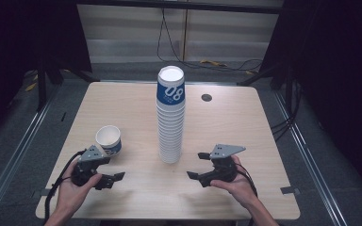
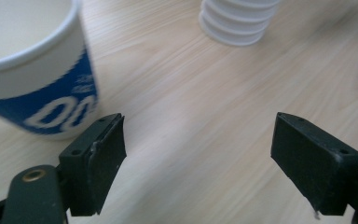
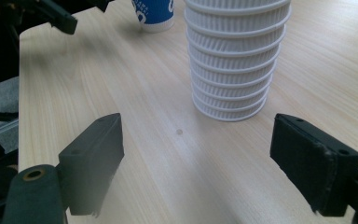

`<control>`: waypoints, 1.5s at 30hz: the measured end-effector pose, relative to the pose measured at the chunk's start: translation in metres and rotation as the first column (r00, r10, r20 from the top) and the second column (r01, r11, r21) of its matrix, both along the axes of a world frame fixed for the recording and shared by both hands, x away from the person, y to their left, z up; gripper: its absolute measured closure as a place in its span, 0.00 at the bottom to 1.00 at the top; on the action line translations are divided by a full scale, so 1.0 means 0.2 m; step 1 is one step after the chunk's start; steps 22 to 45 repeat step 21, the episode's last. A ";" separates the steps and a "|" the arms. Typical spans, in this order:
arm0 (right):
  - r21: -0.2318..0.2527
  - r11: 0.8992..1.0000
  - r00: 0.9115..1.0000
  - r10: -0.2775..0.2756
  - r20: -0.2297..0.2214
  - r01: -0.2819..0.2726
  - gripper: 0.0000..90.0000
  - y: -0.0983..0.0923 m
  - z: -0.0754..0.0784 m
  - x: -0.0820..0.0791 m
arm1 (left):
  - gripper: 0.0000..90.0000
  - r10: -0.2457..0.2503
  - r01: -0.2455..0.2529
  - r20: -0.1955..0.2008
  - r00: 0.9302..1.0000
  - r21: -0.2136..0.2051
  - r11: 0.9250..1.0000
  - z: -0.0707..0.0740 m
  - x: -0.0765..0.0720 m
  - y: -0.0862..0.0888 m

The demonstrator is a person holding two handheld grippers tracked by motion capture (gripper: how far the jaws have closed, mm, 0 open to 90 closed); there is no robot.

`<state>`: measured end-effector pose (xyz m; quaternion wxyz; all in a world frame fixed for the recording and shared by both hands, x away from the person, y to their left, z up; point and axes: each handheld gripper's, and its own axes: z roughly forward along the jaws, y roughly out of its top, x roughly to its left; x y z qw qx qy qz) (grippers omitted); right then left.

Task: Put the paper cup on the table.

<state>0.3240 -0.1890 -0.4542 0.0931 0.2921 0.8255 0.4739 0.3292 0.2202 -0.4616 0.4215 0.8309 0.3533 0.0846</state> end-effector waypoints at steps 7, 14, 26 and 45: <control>0.001 1.000 1.000 -0.016 -0.003 0.016 0.21 -0.01 0.01 -0.04 | 0.19 -0.016 0.016 0.000 1.000 -0.048 0.999 -0.02 0.00 -0.09; 0.030 0.999 0.999 -0.041 0.008 0.041 0.21 0.02 -0.02 -0.07 | 0.19 -0.009 0.011 0.041 0.999 -0.038 0.999 -0.04 -0.02 -0.22; 0.028 0.996 0.996 -0.085 0.012 0.085 0.20 0.01 -0.04 -0.06 | 0.19 -0.052 0.052 0.009 0.999 -0.046 0.998 -0.13 -0.01 -0.24; 0.028 0.996 0.996 -0.085 0.012 0.085 0.20 0.01 -0.04 -0.06 | 0.19 -0.052 0.052 0.009 0.999 -0.046 0.998 -0.13 -0.01 -0.24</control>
